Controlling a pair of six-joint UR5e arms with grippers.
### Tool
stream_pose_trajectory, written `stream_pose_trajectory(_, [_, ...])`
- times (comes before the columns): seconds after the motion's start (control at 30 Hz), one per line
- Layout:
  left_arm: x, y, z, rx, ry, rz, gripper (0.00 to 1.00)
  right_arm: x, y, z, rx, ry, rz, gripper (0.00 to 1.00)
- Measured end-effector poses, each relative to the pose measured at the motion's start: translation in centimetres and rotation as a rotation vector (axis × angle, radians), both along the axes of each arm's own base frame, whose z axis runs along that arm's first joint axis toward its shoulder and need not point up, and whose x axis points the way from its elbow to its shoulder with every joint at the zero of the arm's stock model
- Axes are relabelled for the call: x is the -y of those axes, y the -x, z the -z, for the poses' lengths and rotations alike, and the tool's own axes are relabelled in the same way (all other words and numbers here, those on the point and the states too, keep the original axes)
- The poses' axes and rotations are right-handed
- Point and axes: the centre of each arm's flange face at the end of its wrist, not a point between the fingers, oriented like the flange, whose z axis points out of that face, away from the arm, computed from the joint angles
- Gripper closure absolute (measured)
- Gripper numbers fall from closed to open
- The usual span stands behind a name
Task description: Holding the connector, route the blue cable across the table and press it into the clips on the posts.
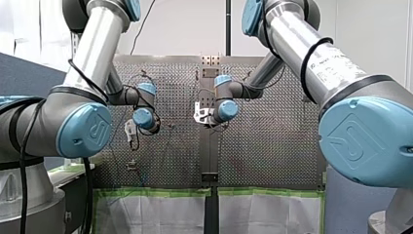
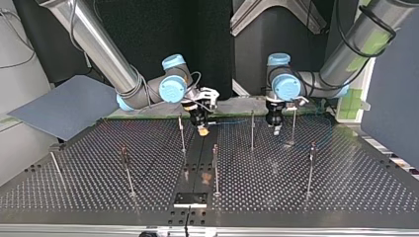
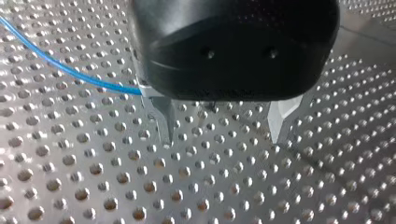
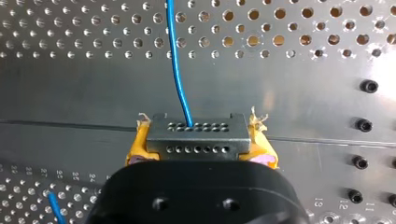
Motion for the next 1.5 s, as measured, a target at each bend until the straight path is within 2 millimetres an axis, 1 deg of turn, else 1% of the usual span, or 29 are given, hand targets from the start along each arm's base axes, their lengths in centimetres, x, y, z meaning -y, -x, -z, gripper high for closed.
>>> stream_pose_trajectory(0.17, [0.6,2.1,-0.5,-0.038,-0.013,0.014,0.0,0.0,0.0,0.0,0.002,0.0,0.004,1.0])
stream_pose_trajectory(0.4, [1.7,5.6,0.3,-0.113,-0.046,0.045,0.0,0.0,0.0,0.0,0.003,-0.003,0.0,1.0])
stream_pose_trajectory(0.47, [1.9,6.3,0.1,-0.111,-0.046,0.052,0.0,-0.1,0.0,0.0,0.002,-0.004,-0.001,1.0])
stream_pose_trajectory(0.6, [2.5,7.6,-1.1,-0.086,-0.042,0.066,0.0,-0.2,-0.1,0.0,0.002,-0.005,-0.004,1.0])
stream_pose_trajectory(0.7, [3.0,8.2,-1.7,-0.072,-0.04,0.077,0.0,-0.4,-0.2,0.0,0.0,-0.007,-0.007,1.0])
stream_pose_trajectory(0.77, [3.3,8.5,-1.8,-0.071,-0.04,0.085,0.0,-0.5,-0.3,0.0,-0.001,-0.008,-0.009,1.0])
stream_pose_trajectory(1.07, [5.1,10.5,-0.9,-0.082,-0.04,0.132,0.0,-0.7,-0.3,0.1,-0.006,-0.015,-0.01,1.0])
stream_pose_trajectory(1.2, [6.2,11.1,-0.7,-0.066,-0.026,0.153,0.0,-0.7,-0.1,0.2,-0.017,-0.023,-0.008,1.0])
stream_pose_trajectory(1.5, [8.4,11.2,-1.3,0.006,0.041,0.185,0.0,-0.7,0.3,0.3,-0.037,-0.038,-0.004,1.0])
